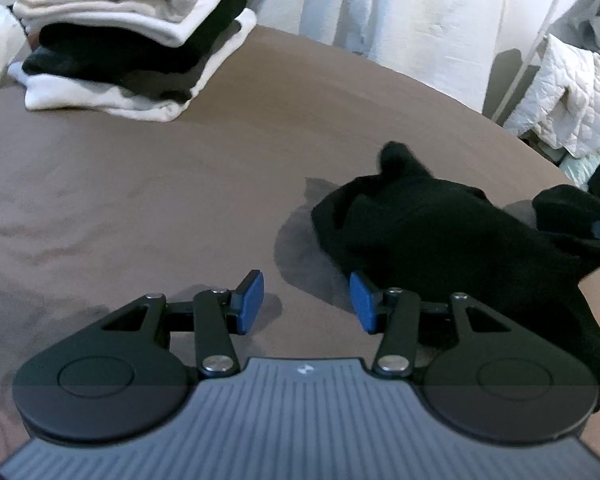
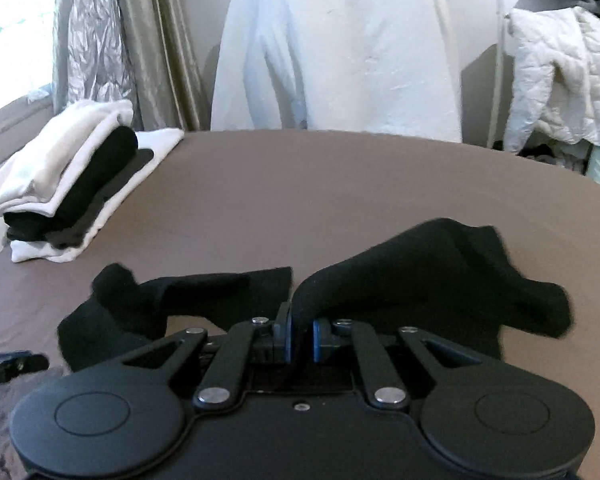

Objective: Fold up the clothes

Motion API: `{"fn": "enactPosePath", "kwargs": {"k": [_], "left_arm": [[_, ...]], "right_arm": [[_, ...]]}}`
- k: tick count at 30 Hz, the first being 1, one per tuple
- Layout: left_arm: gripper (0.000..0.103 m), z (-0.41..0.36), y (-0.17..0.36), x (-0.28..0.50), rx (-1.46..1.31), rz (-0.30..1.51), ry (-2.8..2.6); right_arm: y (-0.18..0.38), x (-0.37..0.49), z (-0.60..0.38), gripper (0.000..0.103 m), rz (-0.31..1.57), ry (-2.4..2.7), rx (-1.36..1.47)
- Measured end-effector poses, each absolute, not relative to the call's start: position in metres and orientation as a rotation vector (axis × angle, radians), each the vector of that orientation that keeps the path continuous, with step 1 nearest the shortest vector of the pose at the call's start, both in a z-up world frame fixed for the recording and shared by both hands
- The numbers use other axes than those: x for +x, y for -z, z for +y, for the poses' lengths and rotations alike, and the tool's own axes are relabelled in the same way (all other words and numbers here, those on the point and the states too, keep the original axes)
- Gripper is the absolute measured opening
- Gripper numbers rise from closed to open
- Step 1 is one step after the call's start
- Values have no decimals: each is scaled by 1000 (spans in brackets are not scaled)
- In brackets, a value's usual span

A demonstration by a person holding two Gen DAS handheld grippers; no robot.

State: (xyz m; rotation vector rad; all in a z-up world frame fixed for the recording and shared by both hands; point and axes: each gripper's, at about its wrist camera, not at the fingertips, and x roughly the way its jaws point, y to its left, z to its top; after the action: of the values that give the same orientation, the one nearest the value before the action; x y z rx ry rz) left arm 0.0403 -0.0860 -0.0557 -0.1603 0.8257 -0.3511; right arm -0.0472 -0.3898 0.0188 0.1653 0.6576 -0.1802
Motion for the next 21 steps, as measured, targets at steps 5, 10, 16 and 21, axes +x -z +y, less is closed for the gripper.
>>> {"fn": "enactPosePath", "kwargs": {"k": [5,10,16,21], "left_arm": [[47,-82,52,33,-176,820,371],[53,-89,45,29,-181,812,391],[55,-117,49,28,-233,877,479],[62,-151,51,21,-215,917,554]], "right_arm": [[-50,-104,-386,10,569,209,85],[-72,-168,-381,10,588,220,12],[-39,-233,-392,9,788,222,93],[12,-233,-402,10,961,140,184]]}}
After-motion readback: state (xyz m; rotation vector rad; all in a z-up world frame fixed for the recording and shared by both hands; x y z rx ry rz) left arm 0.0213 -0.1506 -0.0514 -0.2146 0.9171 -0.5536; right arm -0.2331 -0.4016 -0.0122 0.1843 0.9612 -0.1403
